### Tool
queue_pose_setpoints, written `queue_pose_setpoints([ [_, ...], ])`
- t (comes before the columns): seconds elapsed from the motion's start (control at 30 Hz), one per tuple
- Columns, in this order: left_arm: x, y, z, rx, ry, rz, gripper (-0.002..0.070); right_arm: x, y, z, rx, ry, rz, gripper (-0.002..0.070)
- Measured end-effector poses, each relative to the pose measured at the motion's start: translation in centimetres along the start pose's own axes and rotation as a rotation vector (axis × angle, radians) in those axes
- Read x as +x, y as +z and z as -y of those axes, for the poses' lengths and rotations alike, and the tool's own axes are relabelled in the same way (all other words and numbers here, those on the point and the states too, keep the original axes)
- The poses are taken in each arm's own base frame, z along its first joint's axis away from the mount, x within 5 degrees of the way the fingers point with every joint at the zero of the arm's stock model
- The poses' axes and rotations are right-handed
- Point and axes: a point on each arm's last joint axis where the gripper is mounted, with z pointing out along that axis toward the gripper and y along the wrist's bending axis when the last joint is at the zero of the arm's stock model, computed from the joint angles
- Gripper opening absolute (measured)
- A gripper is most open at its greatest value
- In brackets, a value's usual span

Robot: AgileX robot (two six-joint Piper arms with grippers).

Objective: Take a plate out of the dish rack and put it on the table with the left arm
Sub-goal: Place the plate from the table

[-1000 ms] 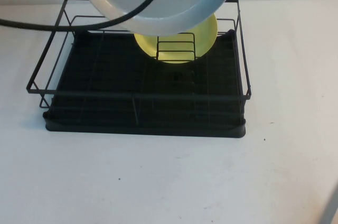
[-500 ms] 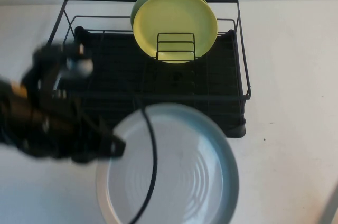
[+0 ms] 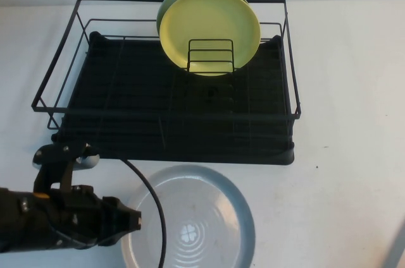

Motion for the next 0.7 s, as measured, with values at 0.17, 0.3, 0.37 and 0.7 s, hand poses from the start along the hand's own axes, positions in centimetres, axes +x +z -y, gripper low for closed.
queue_pose_setpoints([
  [0.17,0.1,1.9,-1.0,-0.034,-0.029,-0.055,0.0177,0.0,0.0,0.0,0.0,0.0,0.0,-0.002],
  [0.3,0.4,3.1,-1.5,-0.049,-0.048,-0.101,0.0389,0.0,0.0,0.0,0.0,0.0,0.0,-0.002],
  [0.37,0.4,3.2,-1.6,-0.051,-0.035,-0.101,0.0447,0.0,0.0,0.0,0.0,0.0,0.0,-0.002],
  [0.7,-2.4,-4.8,1.7,-0.048,0.26,0.186,0.0275,0.0,0.0,0.0,0.0,0.0,0.0,-0.002],
])
